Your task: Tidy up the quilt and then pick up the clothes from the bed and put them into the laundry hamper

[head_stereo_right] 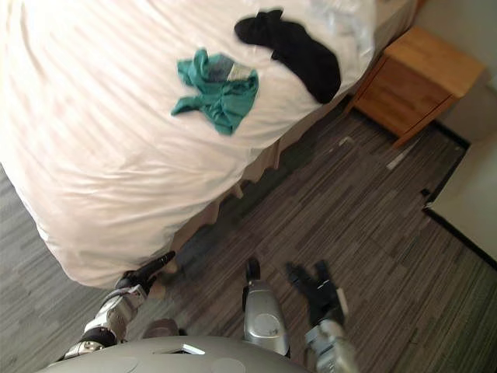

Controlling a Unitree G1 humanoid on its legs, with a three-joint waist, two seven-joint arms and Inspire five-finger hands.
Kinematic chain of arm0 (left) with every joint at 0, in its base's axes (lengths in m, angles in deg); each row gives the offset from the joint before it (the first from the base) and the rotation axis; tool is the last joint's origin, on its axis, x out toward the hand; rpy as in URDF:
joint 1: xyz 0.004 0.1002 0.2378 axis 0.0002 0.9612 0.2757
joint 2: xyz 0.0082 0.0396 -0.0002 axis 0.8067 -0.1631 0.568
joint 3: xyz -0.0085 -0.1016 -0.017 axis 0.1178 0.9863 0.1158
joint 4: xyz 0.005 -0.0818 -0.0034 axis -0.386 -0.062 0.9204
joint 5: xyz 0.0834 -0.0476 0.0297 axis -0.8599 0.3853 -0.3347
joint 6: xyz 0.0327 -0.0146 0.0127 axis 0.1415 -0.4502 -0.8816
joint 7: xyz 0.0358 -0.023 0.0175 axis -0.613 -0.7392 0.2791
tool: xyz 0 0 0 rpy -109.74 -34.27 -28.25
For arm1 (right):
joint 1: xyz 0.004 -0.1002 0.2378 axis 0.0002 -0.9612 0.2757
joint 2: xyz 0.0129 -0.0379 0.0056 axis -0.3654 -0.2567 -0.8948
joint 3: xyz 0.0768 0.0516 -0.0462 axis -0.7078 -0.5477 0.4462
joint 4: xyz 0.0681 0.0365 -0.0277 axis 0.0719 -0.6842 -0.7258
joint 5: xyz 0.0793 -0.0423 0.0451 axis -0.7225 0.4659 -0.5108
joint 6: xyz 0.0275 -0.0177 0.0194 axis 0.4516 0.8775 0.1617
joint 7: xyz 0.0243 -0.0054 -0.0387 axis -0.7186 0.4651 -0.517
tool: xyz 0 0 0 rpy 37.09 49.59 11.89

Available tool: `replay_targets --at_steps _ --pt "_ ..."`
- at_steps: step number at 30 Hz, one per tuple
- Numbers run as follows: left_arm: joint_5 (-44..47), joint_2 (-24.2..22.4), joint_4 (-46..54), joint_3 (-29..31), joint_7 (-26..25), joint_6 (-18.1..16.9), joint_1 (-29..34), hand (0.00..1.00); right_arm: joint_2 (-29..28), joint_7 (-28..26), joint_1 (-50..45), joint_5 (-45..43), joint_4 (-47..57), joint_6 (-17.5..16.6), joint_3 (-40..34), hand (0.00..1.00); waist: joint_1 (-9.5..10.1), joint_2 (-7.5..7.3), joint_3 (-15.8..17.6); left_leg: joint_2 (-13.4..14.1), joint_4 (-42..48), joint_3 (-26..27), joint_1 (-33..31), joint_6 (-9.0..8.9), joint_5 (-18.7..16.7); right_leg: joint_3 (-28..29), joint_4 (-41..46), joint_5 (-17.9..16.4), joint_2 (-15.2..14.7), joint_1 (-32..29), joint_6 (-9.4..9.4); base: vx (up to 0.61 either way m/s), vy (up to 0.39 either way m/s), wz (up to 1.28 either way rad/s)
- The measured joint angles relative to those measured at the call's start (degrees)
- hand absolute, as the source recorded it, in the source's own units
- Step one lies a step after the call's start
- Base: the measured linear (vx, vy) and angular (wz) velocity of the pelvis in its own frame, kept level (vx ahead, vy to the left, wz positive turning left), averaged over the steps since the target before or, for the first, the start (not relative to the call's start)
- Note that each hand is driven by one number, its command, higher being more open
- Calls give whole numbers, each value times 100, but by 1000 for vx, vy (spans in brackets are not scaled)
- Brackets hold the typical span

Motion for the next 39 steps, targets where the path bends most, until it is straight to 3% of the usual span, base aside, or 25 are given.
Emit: replay_targets --at_steps 1,3,4,5,6,7,8,9,10,11,12,13,14,15,16,17,18,19,21,22,29,35,37,38,39 --pt "-53 3 48 -27 68 44 110 100 -48 -82 -80 -30 2 -19 112 100 1 -57 -64 -35 -63 130 125 -11 14 -16 279 -251 -2 91 35 15 10 -60" --pt "-271 11 13 -86 195 60 223 100 -44 -25 -45 -54 17 -178 321 100 24 -261 -129 -291 -265 554 371 5 91 -30 207 -295 -44 39 72 -58 24 -114" --pt "-484 -56 -135 -143 281 51 208 100 -18 77 46 -175 -55 -279 340 100 4 -201 -202 -414 -698 761 439 337 415 93 -470 111 177 117 56 -106 34 -105" --pt "-490 -74 -144 -164 303 47 217 100 -3 93 76 -212 -76 -280 340 100 -5 -157 -230 -398 -791 799 428 383 486 91 -672 267 228 142 45 -79 -17 -77" --pt "-572 -169 -154 -255 372 -15 250 100 39 146 181 -243 -108 -284 297 100 -55 -80 -189 -377 -1037 1021 527 234 659 -366 412 -325 18 13 -270 0 -50 -47" --pt "-683 -159 -135 -490 353 -73 257 100 89 221 164 -234 -255 -281 272 100 -60 -232 -161 -620 -1129 1102 779 154 703 -812 1219 -797 -307 89 -284 6 -48 -72" --pt "-688 -149 -176 -507 334 -76 305 100 139 250 225 -207 -349 -256 303 100 -28 -279 -160 -668 -1035 1183 825 157 700 -948 1234 -802 -309 87 -368 -47 -47 -108" --pt "-709 -76 -380 -504 284 -50 258 100 203 321 331 -200 -472 -252 419 100 -29 -290 -158 -559 -530 1227 678 409 658 -898 865 -647 -165 254 -462 -172 -58 -153" --pt "-703 -24 -455 -589 196 -104 230 100 245 384 425 -168 -641 -254 535 100 14 -343 -165 -734 -622 931 447 539 379 -511 -131 -416 135 541 -268 -235 -59 -160" --pt "-694 -31 -458 -633 160 -183 239 100 307 412 562 -78 -749 -249 532 100 44 -235 -177 -842 -943 788 300 635 430 -278 -901 -112 423 761 -237 -254 -45 -197" --pt "-682 -103 -481 -697 138 -364 268 100 410 467 735 13 -823 -224 463 100 154 74 -189 -686 -1229 1042 109 497 928 -583 -461 -566 479 743 -459 -145 -56 -172" --pt "-662 -59 -511 -739 37 -412 199 100 415 492 735 28 -850 -215 510 100 116 -61 -187 -714 -963 1314 -19 512 931 -709 -18 -1067 152 921 -181 -81 -86 -151" --pt "-657 -35 -518 -747 28 -417 216 100 416 492 746 74 -854 -207 527 100 127 -95 -157 -711 -835 1400 -48 525 900 -676 -232 -1180 59 1089 16 -43 -140 -110" --pt "-613 2 -574 -715 -12 -445 152 100 464 499 735 257 -868 -134 577 100 150 -92 -22 -484 -448 1559 -149 460 765 -343 -972 -983 326 1343 78 -72 -182 -102" --pt "-567 26 -626 -711 -26 -395 153 100 499 520 693 385 -861 -65 692 100 147 -46 -5 -311 -4 1431 -389 510 780 -32 -1641 -604 586 1579 -5 -92 -190 -108" --pt "-518 36 -606 -686 -27 -415 164 100 512 553 715 501 -862 -14 713 100 164 -54 1 -292 184 1199 -483 605 807 105 -1805 -474 634 1600 -29 -78 -161 -122" --pt "-356 -17 -593 -460 -28 -426 187 100 553 610 710 758 -925 104 737 100 216 -78 19 -483 207 392 -575 601 707 497 -1906 -359 688 1592 -62 -57 -102 -128" --pt "-346 -35 -597 -371 -24 -419 193 100 584 620 716 883 -949 146 740 100 264 -78 15 -563 186 -4 -589 591 704 694 -1931 -321 730 1564 -52 -66 -71 -182" --pt "-349 -121 -648 -150 67 -395 405 100 710 637 685 932 -1035 166 754 100 315 91 -87 -827 6 -1058 -609 626 762 1381 -2015 -254 950 1466 -22 -30 3 -161" --pt "-406 16 -847 -56 87 -50 463 100 616 695 383 1122 -1229 270 846 100 340 -153 -414 -974 -1393 -1159 68 458 936 1324 -3105 627 924 1778 113 -1 16 -64" --pt "-404 13 -843 -45 90 -79 465 100 608 696 384 1087 -1226 290 844 100 344 -173 -401 -983 -1376 -1210 -2 483 952 1205 -3104 620 881 1769 115 0 0 7" --pt "-406 7 -704 72 57 -462 535 100 482 681 406 484 -1108 558 687 100 492 -223 -191 -793 -1091 -1143 -65 422 783 475 -2792 227 842 1797 -30 23 -15 16" --pt "-408 -14 -562 111 -93 -597 613 100 498 667 434 329 -918 719 670 100 491 -141 -134 -483 -357 -668 -386 362 414 334 -1762 -365 832 1281 -93 12 -22 6" --pt "-408 -30 -513 162 -189 -696 625 100 493 690 443 208 -807 799 677 100 463 -175 -96 -365 234 -392 -623 367 322 215 -1343 -656 726 1056 -129 32 -23 25" --pt "-397 -34 -302 251 -276 -810 635 100 472 704 418 163 -691 900 734 100 484 -240 -1 -30 1880 -120 -1305 597 460 -113 -927 -955 539 993 -135 46 -37 25"
